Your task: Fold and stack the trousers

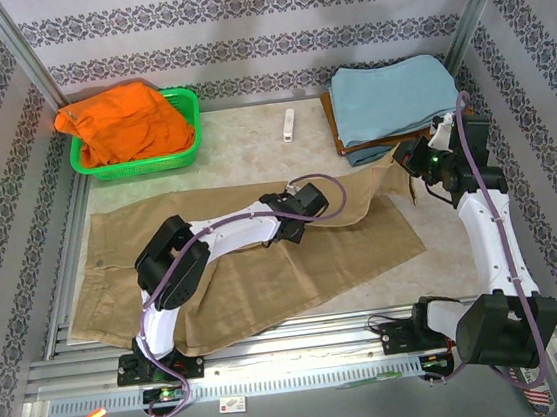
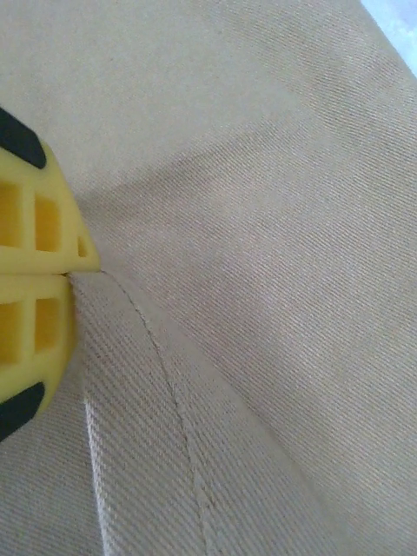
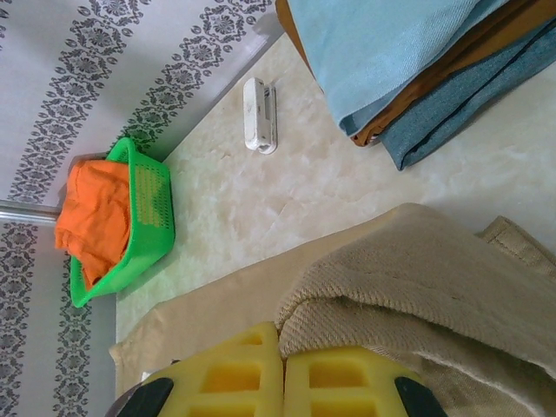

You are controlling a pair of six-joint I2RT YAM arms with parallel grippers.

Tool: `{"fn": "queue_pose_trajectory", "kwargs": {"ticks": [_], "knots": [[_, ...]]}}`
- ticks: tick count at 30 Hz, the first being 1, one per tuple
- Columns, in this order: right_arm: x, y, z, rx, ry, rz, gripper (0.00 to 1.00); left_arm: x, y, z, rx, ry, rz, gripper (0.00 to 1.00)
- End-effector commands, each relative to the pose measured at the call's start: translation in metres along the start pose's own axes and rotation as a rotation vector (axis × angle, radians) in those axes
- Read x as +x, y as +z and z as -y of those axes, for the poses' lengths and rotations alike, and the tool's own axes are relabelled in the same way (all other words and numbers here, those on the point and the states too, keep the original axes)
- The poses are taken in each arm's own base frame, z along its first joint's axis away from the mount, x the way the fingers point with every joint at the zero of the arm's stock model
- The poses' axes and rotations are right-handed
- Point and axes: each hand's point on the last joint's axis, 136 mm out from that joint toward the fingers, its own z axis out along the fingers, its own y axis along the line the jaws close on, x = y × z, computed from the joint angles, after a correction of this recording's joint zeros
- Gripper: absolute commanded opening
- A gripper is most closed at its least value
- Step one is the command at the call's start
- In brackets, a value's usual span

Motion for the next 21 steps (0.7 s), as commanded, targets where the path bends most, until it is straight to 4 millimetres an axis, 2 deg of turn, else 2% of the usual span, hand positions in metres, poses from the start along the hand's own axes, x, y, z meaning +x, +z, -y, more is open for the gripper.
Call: {"fn": "queue_pose_trajectory", "kwargs": {"ticks": [1,4,7,12,14,18,21], "knots": [[-0.006,-0.002,-0.007,-0.025,-0.025,0.015,0.0,-0.017,-0.01,-0.007,0.01,-0.017,0.032,0.0],[-0.011,0.004,-0.014,-0.023,-0.029,0.015,0.0,-0.026,-0.024,-0.026,-0.026,-0.021,0.062,0.0],[-0.02,0.018,-0.032,-0.035,-0.046,0.002,0.0,-0.037,-0.041,-0.067,-0.074,-0.072,0.09,0.0],[-0.044,0.06,-0.085,-0.08,-0.09,-0.053,0.0,-0.052,-0.071,-0.15,-0.072,-0.234,0.141,0.0],[-0.058,0.078,-0.11,-0.113,-0.106,-0.078,0.0,-0.061,-0.082,-0.174,-0.069,-0.271,0.161,0.0],[-0.091,0.112,-0.156,-0.188,-0.117,-0.117,0.0,-0.082,-0.096,-0.209,-0.081,-0.315,0.207,0.0],[-0.112,0.117,-0.187,-0.272,-0.127,-0.124,0.0,-0.098,-0.112,-0.228,-0.079,-0.361,0.266,0.0]]}}
